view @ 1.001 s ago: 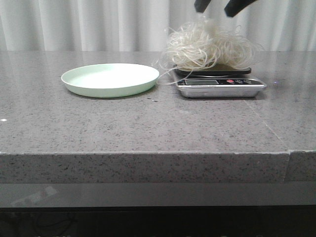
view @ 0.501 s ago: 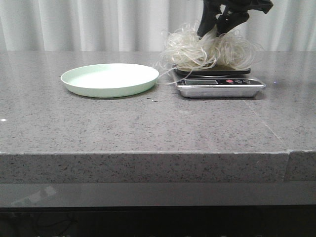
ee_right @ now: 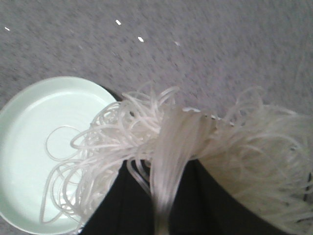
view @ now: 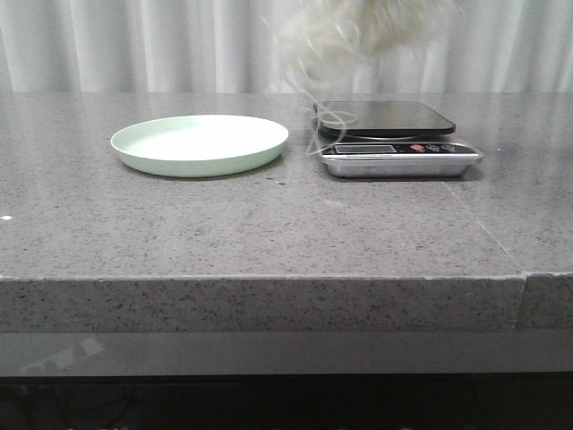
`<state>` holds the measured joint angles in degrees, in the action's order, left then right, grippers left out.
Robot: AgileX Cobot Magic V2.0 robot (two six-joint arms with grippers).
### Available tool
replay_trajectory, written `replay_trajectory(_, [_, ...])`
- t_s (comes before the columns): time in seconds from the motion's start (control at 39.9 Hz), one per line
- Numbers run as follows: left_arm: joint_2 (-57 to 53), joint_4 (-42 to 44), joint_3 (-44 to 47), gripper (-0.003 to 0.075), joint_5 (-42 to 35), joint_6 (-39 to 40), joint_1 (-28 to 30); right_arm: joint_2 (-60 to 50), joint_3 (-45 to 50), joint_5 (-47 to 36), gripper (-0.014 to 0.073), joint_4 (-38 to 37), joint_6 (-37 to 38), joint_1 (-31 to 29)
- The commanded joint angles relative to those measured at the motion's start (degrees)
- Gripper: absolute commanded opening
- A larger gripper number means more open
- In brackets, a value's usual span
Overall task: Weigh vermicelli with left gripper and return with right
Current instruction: 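Carry the vermicelli with the right gripper back over the plate and release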
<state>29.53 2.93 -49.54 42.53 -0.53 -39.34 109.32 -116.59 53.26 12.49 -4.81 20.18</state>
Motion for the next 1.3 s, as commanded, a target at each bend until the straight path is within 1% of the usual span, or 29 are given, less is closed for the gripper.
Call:
replay_trajectory(0.0, [0.3, -0.4, -1.4, 0.0438, -4.1, 0.5, -0.2, -4.3, -5.5, -4.7, 0.0141, 1.1, -0.7, 2.7])
replay_trajectory(0.2, [0.3, -0.4, -1.4, 0.0438, -4.1, 0.5, -0.2, -4.0, -6.4, -11.4, 0.0141, 1.1, -0.7, 8.8])
replay_trajectory(0.38, [0.3, -0.4, -1.4, 0.0439, -4.1, 0.5, -0.2, -1.6, -6.4, -14.7, 0.0141, 1.1, -0.7, 12.7])
replay_trajectory(0.55, [0.3, -0.4, -1.4, 0.0439, -4.1, 0.5, -0.2, 2.5, -6.4, -14.8, 0.0141, 1.1, -0.7, 14.4])
replay_trajectory(0.75, [0.3, -0.4, -1.4, 0.0439, -4.1, 0.5, -0.2, 6.9, -6.4, -14.2, 0.0144, 0.2, -0.7, 14.6])
replay_trajectory(0.83, [0.3, -0.4, -1.4, 0.0439, -4.1, 0.5, -0.2, 7.8, -6.4, -13.6, 0.0188, -0.8, -0.7, 14.6])
replay_trajectory(0.98, [0.3, -0.4, -1.4, 0.0438, -4.1, 0.5, -0.2, 8.7, -6.4, -12.9, 0.0390, -1.6, -0.7, 14.6])
replay_trajectory(1.05, [0.3, -0.4, -1.4, 0.0438, -4.1, 0.5, -0.2, 8.4, -6.4, -12.8, 0.0463, -1.8, -0.7, 14.5])
replay_trajectory(1.1, [0.3, -0.4, -1.4, 0.0439, -4.1, 0.5, -0.2, 7.9, -6.4, -12.4, 0.0482, -1.8, -0.7, 14.4])
replay_trajectory(1.28, [0.3, -0.4, -1.4, 0.0438, -4.1, 0.5, -0.2, 3.5, -6.4, -8.3, 0.0475, -2.4, -0.7, 14.2])
